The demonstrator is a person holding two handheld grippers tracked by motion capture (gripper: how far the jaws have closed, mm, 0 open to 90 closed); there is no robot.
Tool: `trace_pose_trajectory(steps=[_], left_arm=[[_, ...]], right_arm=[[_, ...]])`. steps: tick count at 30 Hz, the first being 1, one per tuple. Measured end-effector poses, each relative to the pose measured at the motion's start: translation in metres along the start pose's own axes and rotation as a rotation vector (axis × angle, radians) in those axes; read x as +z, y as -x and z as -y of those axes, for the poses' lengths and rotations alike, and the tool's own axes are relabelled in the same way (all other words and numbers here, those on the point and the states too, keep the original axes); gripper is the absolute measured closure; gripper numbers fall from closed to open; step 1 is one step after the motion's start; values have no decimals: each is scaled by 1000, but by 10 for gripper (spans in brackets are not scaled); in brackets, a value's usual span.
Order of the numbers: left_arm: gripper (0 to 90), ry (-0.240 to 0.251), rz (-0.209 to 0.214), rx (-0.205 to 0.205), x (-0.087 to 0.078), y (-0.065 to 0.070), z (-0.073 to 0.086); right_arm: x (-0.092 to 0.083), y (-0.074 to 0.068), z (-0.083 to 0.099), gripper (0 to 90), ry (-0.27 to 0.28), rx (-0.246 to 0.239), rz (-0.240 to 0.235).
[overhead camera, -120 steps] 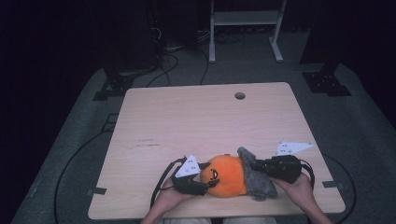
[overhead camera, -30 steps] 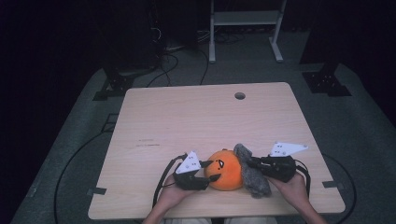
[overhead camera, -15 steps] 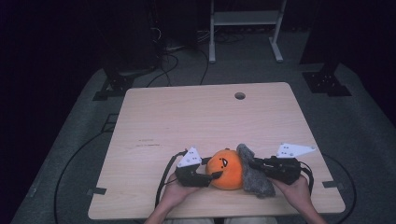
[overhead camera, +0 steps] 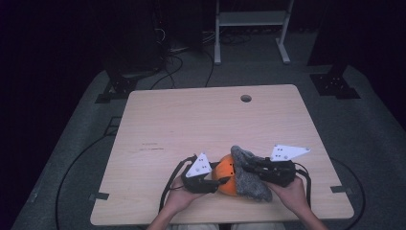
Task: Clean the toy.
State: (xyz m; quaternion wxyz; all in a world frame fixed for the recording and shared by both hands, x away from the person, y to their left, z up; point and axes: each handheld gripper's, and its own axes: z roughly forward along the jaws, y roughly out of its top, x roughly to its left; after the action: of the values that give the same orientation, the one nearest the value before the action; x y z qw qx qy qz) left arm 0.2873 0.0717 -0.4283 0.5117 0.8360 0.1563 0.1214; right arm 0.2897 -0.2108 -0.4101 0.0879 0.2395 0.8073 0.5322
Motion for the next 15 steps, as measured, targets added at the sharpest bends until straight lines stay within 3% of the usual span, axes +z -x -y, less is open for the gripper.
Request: trace_pose_trajectory(steps=[5,6,10,11,12,13,14,15], left_arm=[[469,3,1,6,0,1,0],[469,4,2,8,0,1,0],[469,3,8,31,0,2,1],[454,8,14,21,0,2,2],[312,16,19,-29,-1,0,5],[239,16,19,-29,-1,0,5],[156,28,43,-137,1,-7,7],[114,28,43,-137,1,-7,7]], right_arm=[[-7,5,7,810,-24,12,22],[-11,10,10,810,-52,20,49],[-15,15,13,810,-50,53,53],[-14,16,14,810,-46,59,43],[-12,12,16,810,-50,54,30],[-12,12,16,810,-50,54,30],[-11,8,18,810,-55,49,16],[-11,8,18,810,-55,49,16]])
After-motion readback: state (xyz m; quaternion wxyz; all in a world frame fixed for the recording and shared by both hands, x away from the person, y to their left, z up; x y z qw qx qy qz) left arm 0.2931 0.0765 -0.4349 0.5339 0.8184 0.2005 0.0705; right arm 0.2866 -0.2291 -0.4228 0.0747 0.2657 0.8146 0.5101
